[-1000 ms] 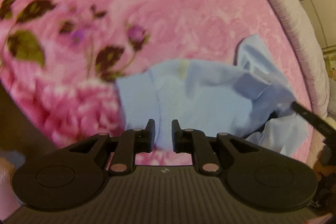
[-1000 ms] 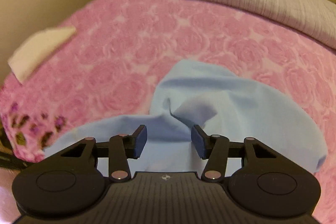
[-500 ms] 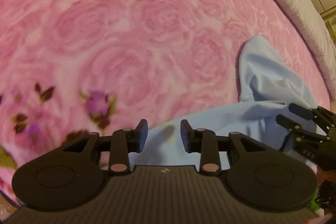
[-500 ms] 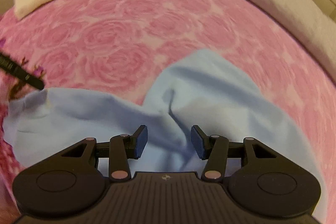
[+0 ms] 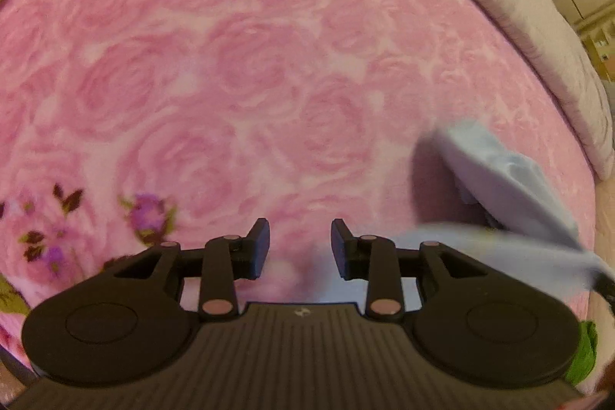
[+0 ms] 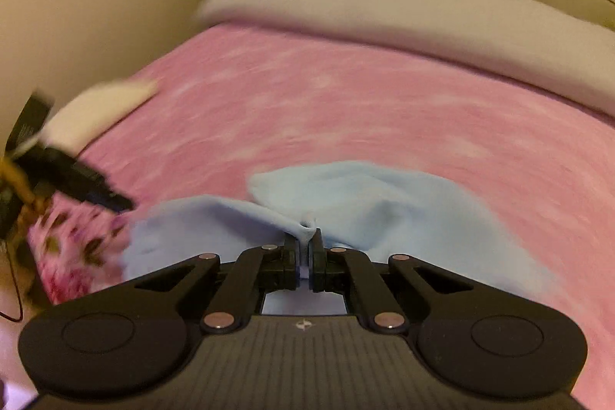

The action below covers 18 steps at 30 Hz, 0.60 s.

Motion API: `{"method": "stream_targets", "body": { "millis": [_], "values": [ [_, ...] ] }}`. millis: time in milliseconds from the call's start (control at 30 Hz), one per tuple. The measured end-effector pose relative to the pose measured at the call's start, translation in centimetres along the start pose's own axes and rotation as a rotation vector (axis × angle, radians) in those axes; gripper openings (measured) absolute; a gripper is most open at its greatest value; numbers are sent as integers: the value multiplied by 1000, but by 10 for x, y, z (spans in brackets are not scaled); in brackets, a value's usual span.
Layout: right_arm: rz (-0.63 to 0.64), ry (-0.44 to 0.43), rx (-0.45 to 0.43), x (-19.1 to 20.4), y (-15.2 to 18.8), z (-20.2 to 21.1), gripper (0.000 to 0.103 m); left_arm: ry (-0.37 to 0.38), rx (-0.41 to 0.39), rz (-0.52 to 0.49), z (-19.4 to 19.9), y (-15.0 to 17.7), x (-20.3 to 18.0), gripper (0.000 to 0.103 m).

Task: Fold clothes
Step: 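Lift the sweatshirt high with both grippers to shake it open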

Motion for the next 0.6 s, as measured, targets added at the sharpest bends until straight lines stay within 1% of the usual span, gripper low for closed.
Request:
{"method": "stream_targets", "body": {
  "millis": [100,167,233,267,300,333,433,467,500,567,600],
  "values": [
    [-135,223,0,-90,29,65,2,43,8,-73,-11,1,-48,29],
    [-207,396,9,-155,55,104,2,73,16,-124,-20,4,-83,29],
    [-262,576,41,-218,86,131,3,106,29,-177,-31,10,-120,29],
    [-283,684,99,-249,109,139,3,122,36,-205,-36,15,-139,29],
    [-306,794,161,-280,132,148,11,138,42,-234,-42,20,-157,29],
    [-337,884,218,-303,154,157,17,153,51,-269,-47,25,-175,29],
    [-391,882,201,-317,175,169,20,186,76,-392,-65,44,-224,30],
    [-408,881,195,-322,183,174,25,193,83,-439,-72,51,-238,30],
    [-418,870,186,-324,188,176,35,198,86,-495,-78,58,-251,30],
    [-377,775,147,-309,187,167,36,205,91,-610,-90,73,-274,30],
    [-347,730,137,-298,186,160,36,197,84,-675,-94,79,-283,30]
  ]
}}
Point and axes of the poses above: each gripper's, at about its wrist camera, not at the fingertips, and z roughly against the way its jaws point, x to its left, y to its underside, the point moved 9 cm from there along -z, roughly the way its jaws point
